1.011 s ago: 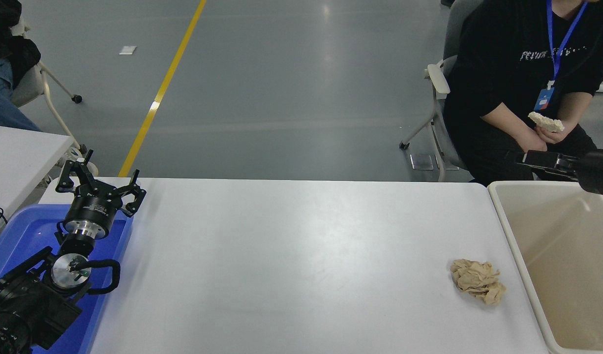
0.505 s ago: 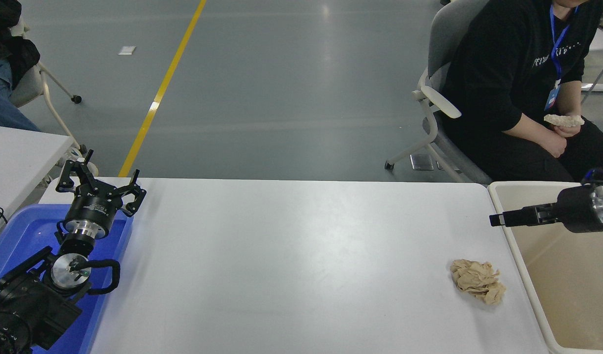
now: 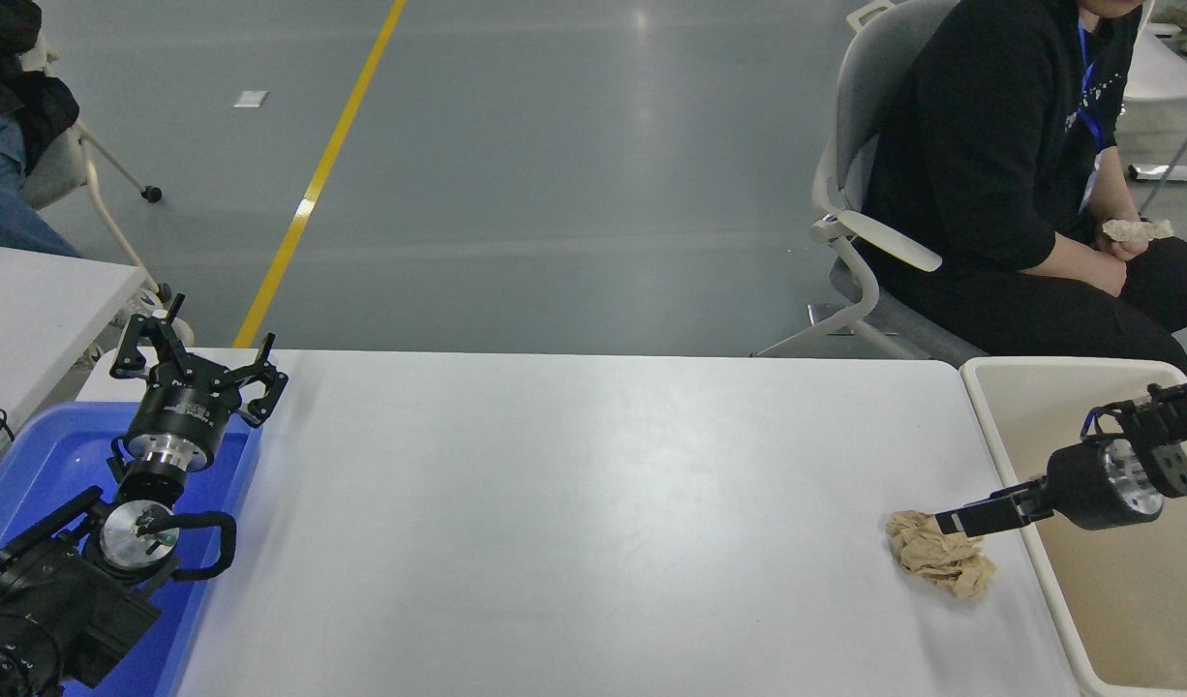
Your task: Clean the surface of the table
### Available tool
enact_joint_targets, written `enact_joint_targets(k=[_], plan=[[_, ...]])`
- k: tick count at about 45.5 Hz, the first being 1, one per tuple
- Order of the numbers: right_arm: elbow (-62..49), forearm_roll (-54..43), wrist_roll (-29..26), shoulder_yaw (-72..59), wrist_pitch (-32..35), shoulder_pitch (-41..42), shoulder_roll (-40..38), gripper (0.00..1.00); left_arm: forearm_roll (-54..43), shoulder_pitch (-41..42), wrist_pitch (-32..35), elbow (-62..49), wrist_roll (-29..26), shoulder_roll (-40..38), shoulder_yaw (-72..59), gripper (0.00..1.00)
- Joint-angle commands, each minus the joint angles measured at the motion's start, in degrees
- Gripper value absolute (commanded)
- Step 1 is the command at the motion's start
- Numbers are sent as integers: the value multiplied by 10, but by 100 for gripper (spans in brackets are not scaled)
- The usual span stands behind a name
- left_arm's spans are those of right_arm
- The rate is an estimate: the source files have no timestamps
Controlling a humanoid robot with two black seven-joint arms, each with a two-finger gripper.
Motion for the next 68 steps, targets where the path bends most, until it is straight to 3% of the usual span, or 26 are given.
enact_joint_targets(k=[1, 10, 23, 50, 58, 65, 68], plan=[[-31, 1, -1, 3, -39, -37, 27, 98, 0, 0, 0, 0, 0, 0, 0, 100], [-23, 1, 1, 7, -57, -56, 47, 98, 0, 0, 0, 0, 0, 0, 0, 100], [-35, 2, 0, 33, -140, -93, 49, 98, 0, 0, 0, 0, 0, 0, 0, 100], [-136, 34, 0, 33, -192, -167, 97, 95, 0, 0, 0, -1, 0, 0, 0, 100], [-153, 34, 2, 33, -192, -170, 106, 72, 0, 0, 0, -1, 0, 0, 0, 100], [-157, 34, 3, 26, -192, -170, 106, 25, 0, 0, 0, 0, 0, 0, 0, 100], [-162, 34, 3, 26, -192, -170, 106, 13, 0, 0, 0, 0, 0, 0, 0, 100]])
